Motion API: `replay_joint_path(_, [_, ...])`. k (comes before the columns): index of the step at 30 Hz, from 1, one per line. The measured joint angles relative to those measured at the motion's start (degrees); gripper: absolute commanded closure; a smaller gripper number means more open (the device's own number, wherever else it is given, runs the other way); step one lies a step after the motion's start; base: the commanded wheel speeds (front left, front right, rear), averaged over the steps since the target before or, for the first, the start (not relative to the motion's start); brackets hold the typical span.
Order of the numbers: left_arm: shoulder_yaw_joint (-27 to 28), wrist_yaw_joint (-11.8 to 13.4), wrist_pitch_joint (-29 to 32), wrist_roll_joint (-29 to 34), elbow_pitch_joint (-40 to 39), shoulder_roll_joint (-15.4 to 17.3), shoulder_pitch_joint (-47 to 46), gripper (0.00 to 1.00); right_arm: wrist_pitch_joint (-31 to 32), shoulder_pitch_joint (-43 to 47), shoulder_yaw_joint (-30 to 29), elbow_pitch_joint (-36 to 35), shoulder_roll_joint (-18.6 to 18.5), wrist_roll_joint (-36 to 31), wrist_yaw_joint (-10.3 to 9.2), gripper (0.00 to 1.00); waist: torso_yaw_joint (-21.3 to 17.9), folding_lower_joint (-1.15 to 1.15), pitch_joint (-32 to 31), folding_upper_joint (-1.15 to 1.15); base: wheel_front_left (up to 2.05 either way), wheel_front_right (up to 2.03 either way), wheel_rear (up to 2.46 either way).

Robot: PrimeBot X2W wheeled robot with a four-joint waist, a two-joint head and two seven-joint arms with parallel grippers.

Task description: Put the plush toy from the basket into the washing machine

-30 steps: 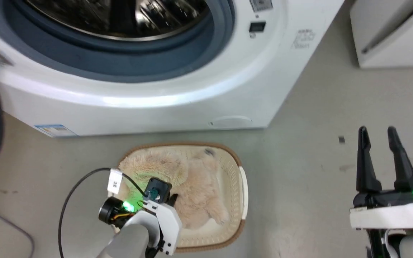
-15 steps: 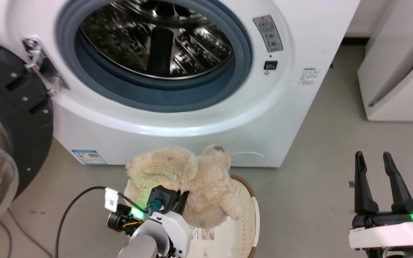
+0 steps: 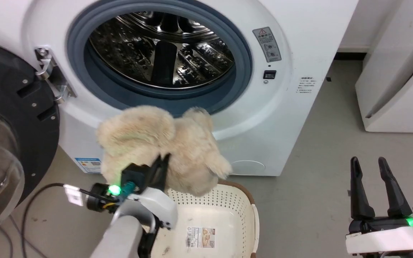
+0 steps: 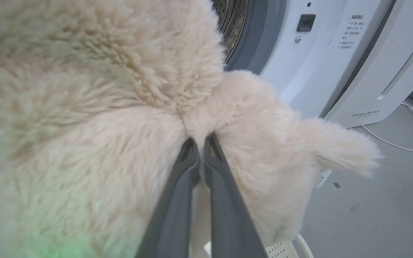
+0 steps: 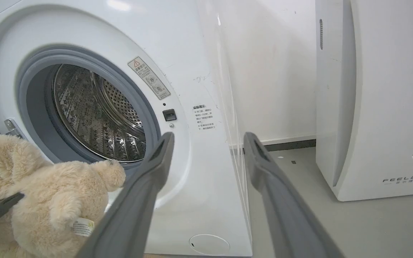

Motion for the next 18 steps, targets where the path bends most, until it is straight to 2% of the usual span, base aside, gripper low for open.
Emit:
replay_joint_path(10, [6.5,0.8,0.0,0.4,-0.6,0.2,-5.4,1.0,0.0,-0.7,-0.1,-0.7,0.0,-0.1,0.0,0.0,-3.0,0.0,3.7,0.0,0.0,0.0,0.0])
replay_joint_path(18, [12.0,0.7,-0.1,1.5,0.5,1.5,-15.3,1.0,0.0,-4.6,-0.4,-1.5,0.0,0.1,0.0,0.0,-6.6,0.01,11.2,0.0,0.0,0.0,0.0])
